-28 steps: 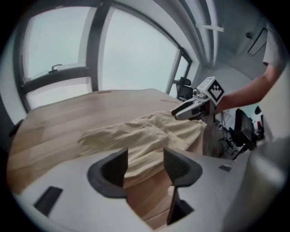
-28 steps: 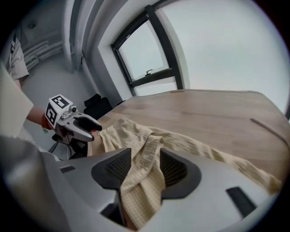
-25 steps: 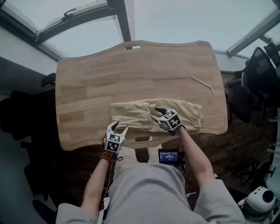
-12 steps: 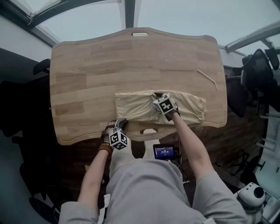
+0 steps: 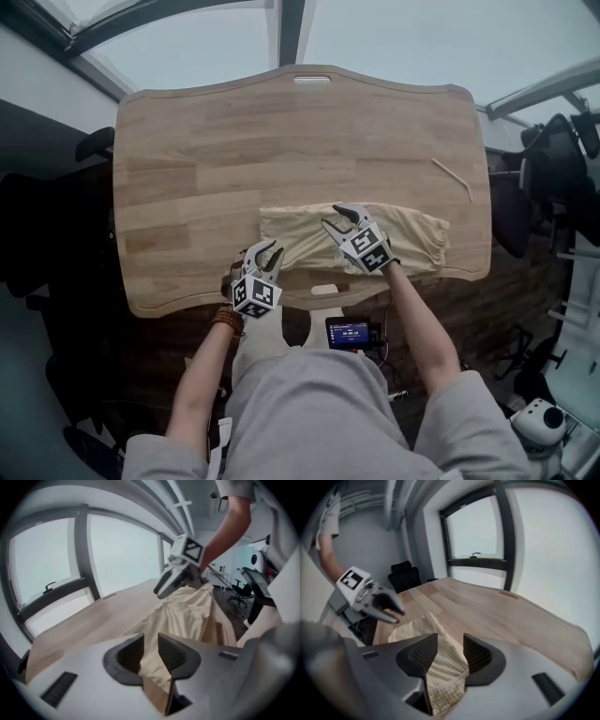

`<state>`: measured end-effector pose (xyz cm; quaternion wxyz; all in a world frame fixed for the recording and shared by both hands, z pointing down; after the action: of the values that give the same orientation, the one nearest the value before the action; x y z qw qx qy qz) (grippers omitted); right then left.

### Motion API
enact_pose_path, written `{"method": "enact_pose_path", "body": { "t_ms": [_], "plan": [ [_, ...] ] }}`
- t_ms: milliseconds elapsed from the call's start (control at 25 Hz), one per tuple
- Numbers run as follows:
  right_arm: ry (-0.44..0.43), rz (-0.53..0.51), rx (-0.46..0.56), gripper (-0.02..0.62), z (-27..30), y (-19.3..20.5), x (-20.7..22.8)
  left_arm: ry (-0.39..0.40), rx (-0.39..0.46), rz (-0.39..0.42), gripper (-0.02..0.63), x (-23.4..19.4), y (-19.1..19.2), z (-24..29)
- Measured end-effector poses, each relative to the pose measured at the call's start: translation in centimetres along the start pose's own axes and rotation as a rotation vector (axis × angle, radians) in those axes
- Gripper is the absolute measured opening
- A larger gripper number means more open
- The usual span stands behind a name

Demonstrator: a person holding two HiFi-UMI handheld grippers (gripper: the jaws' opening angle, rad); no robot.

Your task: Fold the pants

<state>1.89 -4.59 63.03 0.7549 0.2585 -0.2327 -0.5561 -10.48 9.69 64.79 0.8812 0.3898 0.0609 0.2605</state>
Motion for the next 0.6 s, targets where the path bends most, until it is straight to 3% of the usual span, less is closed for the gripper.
{"method": "enact_pose_path", "body": {
  "t_ms": [120,280,360,440,520,600],
  "plan": [
    [-0.103,-0.217,-0.068,0.173,2.4,1.5,-4.1,-0.015,-0.095,-0.024,0.097,-3.2,0.8,3.8],
    [-0.083,-0.266,-0.233,0.196,3.5,7.2,-3.8,0.069,-0.241,-0.139,0.097,-5.6,3.4,7.7],
    [-0.052,-0.209,-0.242,0.201,2.6,8.9,-2.7,0.087,-0.225,-0.153,0.092,-6.1,2.9,7.9],
    [-0.04,-0.194,-0.206,0.201,1.5,8.2,-2.7,0.041,-0.149,-0.092,0.089,-6.1,1.1,6.6],
    [-0.042,-0.243,-0.142,0.201,1.0,6.1,-3.7,-0.003,-0.059,-0.034,0.089,-5.3,-0.6,4.3],
    [-0.064,-0.301,-0.085,0.201,1.8,3.8,-5.0,0.009,-0.019,0.018,0.089,-3.3,-1.1,2.4]
  ]
}}
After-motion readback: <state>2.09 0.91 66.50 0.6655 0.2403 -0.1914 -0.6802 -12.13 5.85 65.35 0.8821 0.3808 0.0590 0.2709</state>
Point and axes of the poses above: the fingertips, and each gripper's own axes: z forward along the fingers, x to its right, y out of its underside, the point moved 5 cm from there along -z, backward along the fingers, and after that the axes turned 2 degrees about -x, right-handed, at the moved point
